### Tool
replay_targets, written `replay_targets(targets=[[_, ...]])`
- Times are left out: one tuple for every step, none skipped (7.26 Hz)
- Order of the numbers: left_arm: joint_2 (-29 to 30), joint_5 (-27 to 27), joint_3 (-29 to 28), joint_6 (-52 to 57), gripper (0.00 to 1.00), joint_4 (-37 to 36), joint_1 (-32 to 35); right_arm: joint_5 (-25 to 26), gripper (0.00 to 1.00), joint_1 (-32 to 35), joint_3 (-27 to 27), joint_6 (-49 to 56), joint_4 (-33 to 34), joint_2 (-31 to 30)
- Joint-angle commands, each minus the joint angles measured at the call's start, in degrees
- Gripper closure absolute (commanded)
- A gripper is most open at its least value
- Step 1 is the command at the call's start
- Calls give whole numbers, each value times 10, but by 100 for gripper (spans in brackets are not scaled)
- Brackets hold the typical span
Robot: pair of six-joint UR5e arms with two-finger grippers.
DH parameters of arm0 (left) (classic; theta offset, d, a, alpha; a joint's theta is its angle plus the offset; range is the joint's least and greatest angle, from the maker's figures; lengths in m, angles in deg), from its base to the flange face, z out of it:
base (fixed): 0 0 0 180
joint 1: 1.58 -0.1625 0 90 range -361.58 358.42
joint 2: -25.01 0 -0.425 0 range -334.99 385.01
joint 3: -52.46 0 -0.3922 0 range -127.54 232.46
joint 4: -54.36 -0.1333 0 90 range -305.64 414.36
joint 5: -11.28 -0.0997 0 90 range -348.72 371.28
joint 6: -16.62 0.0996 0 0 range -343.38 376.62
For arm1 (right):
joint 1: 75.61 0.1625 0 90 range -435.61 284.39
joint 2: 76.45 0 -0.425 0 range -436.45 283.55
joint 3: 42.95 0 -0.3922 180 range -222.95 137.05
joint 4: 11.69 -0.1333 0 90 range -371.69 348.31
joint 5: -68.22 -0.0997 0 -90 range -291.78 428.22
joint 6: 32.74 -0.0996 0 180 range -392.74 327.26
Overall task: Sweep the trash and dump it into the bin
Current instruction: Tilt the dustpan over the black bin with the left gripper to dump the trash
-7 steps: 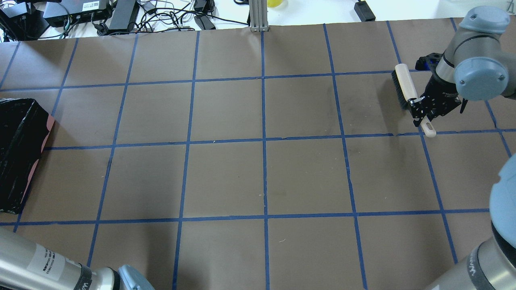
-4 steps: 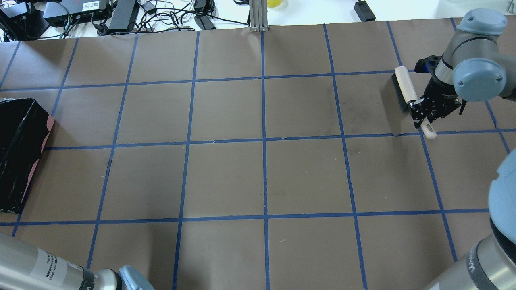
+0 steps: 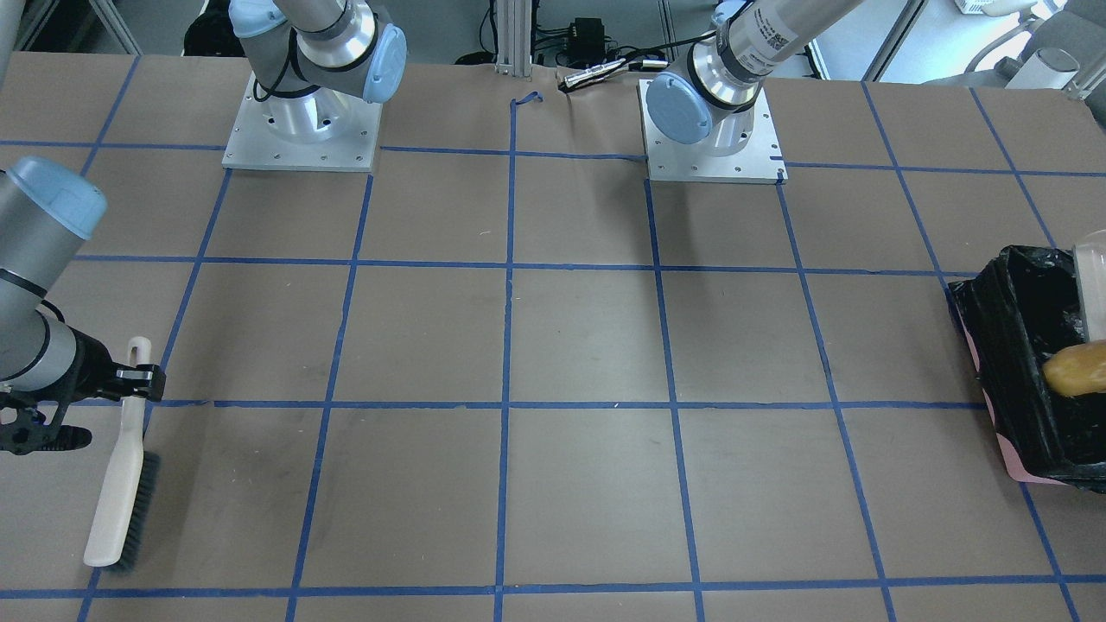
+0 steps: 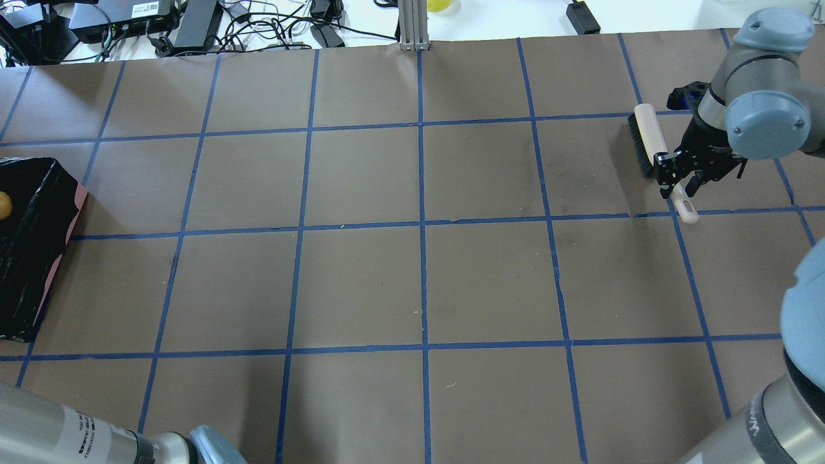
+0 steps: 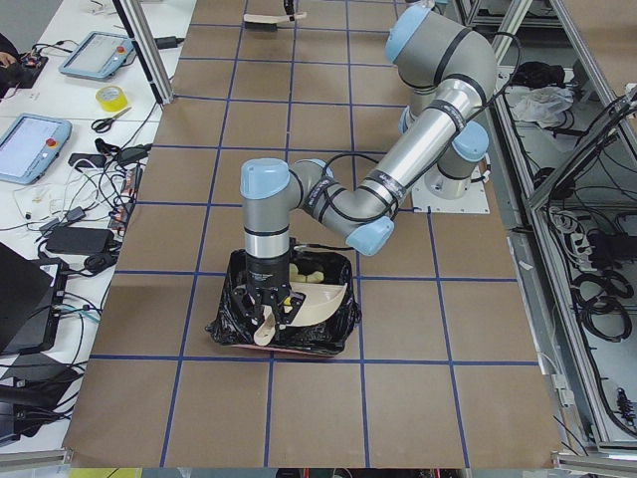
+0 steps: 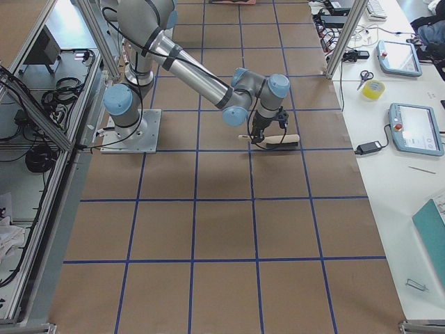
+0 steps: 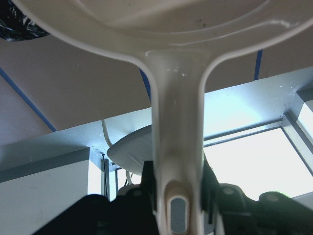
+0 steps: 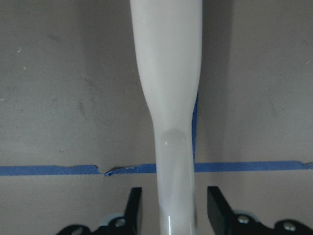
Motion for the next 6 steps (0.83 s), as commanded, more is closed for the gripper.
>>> replay_targets(targets=[[-24,0,48,28,100,-61,-1,1,0,2,-2,-2,0,-10],[-33,-1,51,30,100,-60,-1,0,0,3,-3,-2,-3,-23],[-41,2,52,30,100,-59,0,-2,0,4,-6,-2,-31,-47],[-45,0,50,44,100,-61,1,-12,0,8,-15,-3,-82,-86],[-44,-2,53,48,100,-109,3,-26,0,11,-24,-3,-112,-126],[-40,-24,66,50,100,-174,26,-23,0,30,-51,-31,-162,-160]])
